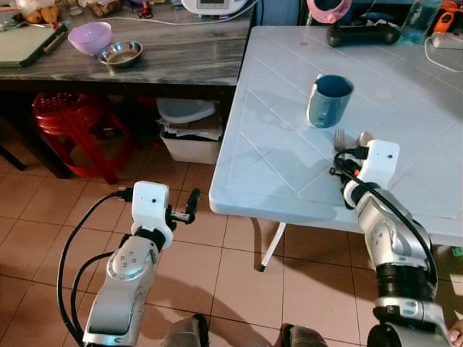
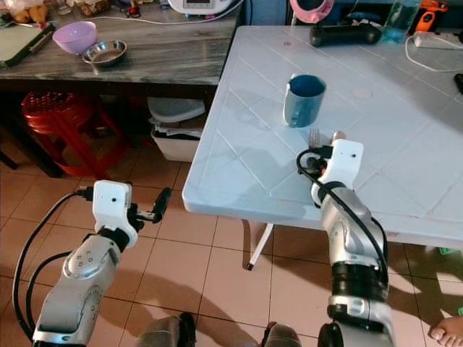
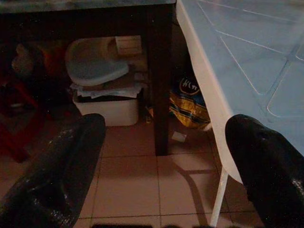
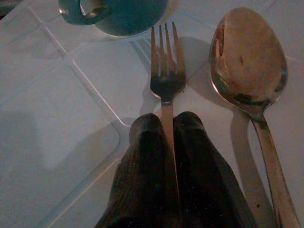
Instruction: Setting the table
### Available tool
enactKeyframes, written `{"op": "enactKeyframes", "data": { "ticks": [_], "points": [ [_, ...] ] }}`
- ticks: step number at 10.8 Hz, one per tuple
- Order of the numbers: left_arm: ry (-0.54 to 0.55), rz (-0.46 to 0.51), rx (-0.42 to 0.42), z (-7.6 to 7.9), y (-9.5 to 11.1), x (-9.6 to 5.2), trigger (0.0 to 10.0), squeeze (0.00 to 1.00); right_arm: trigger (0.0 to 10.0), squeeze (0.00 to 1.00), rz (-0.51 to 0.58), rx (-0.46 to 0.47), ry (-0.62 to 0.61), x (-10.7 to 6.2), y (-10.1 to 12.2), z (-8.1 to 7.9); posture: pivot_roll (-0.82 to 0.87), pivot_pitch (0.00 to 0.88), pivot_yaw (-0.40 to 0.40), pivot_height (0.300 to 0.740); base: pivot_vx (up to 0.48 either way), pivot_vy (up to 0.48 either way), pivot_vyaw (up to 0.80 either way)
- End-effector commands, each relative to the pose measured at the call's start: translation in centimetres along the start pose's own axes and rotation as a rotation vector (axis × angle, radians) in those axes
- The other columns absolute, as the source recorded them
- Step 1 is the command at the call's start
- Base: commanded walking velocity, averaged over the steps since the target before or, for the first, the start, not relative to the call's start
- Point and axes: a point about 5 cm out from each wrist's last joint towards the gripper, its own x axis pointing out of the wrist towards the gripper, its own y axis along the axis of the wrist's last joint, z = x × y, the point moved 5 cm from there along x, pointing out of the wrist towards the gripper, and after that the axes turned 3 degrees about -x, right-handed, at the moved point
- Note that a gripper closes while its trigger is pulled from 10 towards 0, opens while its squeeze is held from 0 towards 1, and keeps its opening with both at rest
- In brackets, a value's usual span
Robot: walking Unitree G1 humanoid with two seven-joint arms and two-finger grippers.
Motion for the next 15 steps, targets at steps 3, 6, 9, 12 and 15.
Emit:
{"op": "enactKeyframes", "data": {
  "ticks": [3, 6, 9, 12, 15],
  "points": [
    [-0.046, 0.006, -0.024, 0.4, 0.1, 0.2, 10.0, 0.00, 0.0, 0.00, -0.100, 0.067, 0.018, -1.6, -3.8, -2.4, 0.02, 0.114, 0.094, 0.740, 0.000, 0.000, 0.00],
    [-0.053, 0.006, -0.018, 0.7, -0.3, 0.3, 10.0, 0.00, 0.0, 0.00, -0.059, 0.137, 0.084, -3.5, -4.1, -5.8, 0.01, 0.072, 0.082, 0.740, 0.000, 0.320, 0.00],
    [-0.061, 0.021, -0.017, 1.1, -0.4, 0.5, 10.0, 0.00, 0.0, 0.00, 0.026, 0.060, 0.154, -4.2, -2.7, -7.4, 0.00, 0.047, 0.067, 0.740, 0.000, 0.480, 0.00],
    [-0.094, 0.072, 0.016, 2.2, 0.5, 1.3, 10.0, 0.00, 0.0, 0.00, 0.155, 0.028, 0.101, -4.5, -0.8, -6.6, 0.00, 0.025, 0.055, 0.740, 0.000, 0.464, 0.00],
    [-0.082, 0.118, 0.024, 2.2, 1.5, 2.0, 10.0, 0.00, 0.0, 0.00, 0.205, -0.008, 0.056, -5.0, -0.7, -5.4, -0.01, 0.006, 0.054, 0.740, 0.160, 0.417, 0.00]
  ]
}}
